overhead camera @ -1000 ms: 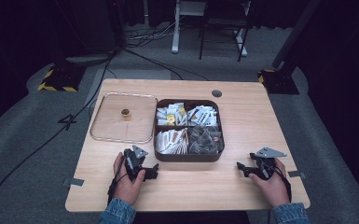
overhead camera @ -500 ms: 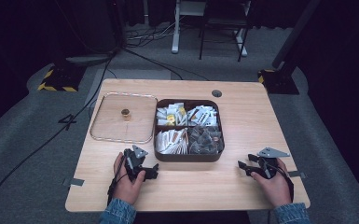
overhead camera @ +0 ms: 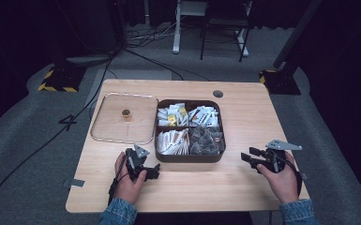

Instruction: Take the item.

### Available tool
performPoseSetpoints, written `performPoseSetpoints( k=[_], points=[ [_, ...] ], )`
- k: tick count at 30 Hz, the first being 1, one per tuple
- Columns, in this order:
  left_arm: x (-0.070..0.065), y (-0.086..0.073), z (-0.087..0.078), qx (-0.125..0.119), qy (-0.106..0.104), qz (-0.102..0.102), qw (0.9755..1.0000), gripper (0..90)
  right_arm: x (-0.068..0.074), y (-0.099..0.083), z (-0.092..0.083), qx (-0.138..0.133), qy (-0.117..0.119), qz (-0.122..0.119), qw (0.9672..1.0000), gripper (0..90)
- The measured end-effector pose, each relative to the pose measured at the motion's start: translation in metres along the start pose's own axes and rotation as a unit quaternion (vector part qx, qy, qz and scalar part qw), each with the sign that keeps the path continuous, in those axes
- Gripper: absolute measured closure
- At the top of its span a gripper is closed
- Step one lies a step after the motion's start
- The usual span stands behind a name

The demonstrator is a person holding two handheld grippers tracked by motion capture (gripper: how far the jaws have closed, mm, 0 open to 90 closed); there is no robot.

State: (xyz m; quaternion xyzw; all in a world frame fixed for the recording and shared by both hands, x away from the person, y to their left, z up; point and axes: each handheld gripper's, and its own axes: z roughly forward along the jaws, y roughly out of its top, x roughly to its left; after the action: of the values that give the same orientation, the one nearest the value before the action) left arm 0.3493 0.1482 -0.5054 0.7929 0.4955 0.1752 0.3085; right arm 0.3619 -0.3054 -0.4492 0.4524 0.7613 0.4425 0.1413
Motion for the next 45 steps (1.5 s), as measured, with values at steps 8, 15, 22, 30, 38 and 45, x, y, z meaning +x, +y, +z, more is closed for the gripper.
performPoseSetpoints(
  k=[8,15,22,30,38,45],
  points=[
    [0.0,0.0,0.0,0.0,0.0,0.0,1.0,0.0,-0.002,0.027,-0.001,-0.009,0.027,0.027,0.9992,50.8],
    [0.0,0.0,0.0,0.0,0.0,0.0,1.0,0.0,0.0,0.054,0.012,0.015,0.03,0.003,0.9994,52.5],
    [0.0,0.0,0.0,0.0,0.003,-0.001,1.0,0.0,0.001,0.081,0.037,0.025,0.042,-0.006,0.9988,53.5],
    [0.0,0.0,0.0,0.0,0.003,-0.001,1.0,0.0,0.0,0.105,0.073,0.026,0.039,0.009,0.9989,53.8],
    [0.0,0.0,0.0,-0.001,0.003,-0.002,1.0,0.1,-0.007,0.117,0.103,0.026,0.043,0.021,0.9985,53.8],
    [0.0,0.001,0.001,0.0,0.002,0.001,1.0,0.1,-0.012,0.119,0.124,0.019,0.042,0.034,0.9983,53.9]
  ],
)
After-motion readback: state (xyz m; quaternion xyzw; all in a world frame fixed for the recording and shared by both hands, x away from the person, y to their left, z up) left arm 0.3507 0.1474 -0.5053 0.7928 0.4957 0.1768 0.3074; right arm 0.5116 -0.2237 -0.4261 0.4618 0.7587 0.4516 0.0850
